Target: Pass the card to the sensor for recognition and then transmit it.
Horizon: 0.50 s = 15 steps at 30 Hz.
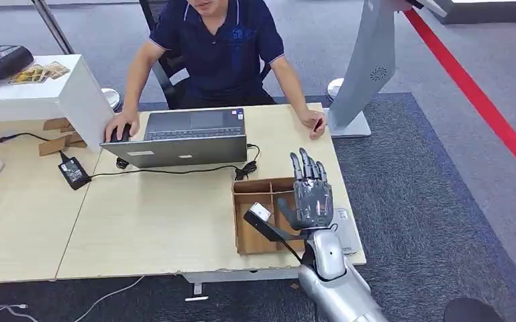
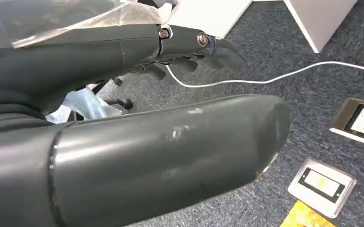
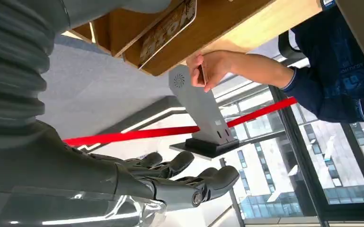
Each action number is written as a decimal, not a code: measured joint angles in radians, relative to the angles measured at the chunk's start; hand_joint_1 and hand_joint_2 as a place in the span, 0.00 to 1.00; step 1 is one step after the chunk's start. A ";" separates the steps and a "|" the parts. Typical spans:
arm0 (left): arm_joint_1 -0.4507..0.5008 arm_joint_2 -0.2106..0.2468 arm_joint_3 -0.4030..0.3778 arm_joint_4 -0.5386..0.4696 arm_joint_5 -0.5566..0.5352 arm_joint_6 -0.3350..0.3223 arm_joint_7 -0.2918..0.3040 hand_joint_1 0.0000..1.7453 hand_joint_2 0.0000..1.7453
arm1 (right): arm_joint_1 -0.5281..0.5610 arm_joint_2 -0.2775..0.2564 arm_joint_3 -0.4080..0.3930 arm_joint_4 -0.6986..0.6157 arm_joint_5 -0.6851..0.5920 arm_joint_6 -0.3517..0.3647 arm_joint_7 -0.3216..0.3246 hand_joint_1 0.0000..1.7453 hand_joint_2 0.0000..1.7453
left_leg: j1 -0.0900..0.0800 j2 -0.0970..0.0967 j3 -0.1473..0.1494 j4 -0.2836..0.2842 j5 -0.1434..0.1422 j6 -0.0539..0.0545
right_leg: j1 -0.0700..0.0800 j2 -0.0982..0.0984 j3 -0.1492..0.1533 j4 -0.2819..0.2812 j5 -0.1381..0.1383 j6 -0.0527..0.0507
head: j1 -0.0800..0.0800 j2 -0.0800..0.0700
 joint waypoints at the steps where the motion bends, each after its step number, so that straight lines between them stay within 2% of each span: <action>1: 0.000 0.000 0.000 0.000 0.000 0.000 0.000 0.00 0.00 | 0.000 0.000 0.000 0.000 0.000 0.000 0.000 0.01 1.00 | 0.000 0.000 0.000 0.000 0.000 0.000 | 0.000 0.000 0.000 0.000 0.000 0.000 | 0.000 0.000; 5: 0.000 0.000 0.000 0.000 0.000 0.000 0.000 0.00 0.00 | -0.001 0.000 0.000 0.003 0.000 0.000 0.000 0.07 1.00 | 0.000 0.000 0.000 0.000 0.000 0.000 | 0.000 0.000 0.000 0.000 0.000 0.000 | 0.000 0.000; 15: 0.000 0.000 0.000 0.000 0.002 0.000 0.000 0.00 0.00 | -0.002 0.000 0.000 0.008 -0.005 0.000 0.000 0.08 1.00 | 0.000 0.000 0.000 0.000 0.000 0.000 | 0.000 0.000 0.000 0.000 0.000 0.000 | 0.000 0.000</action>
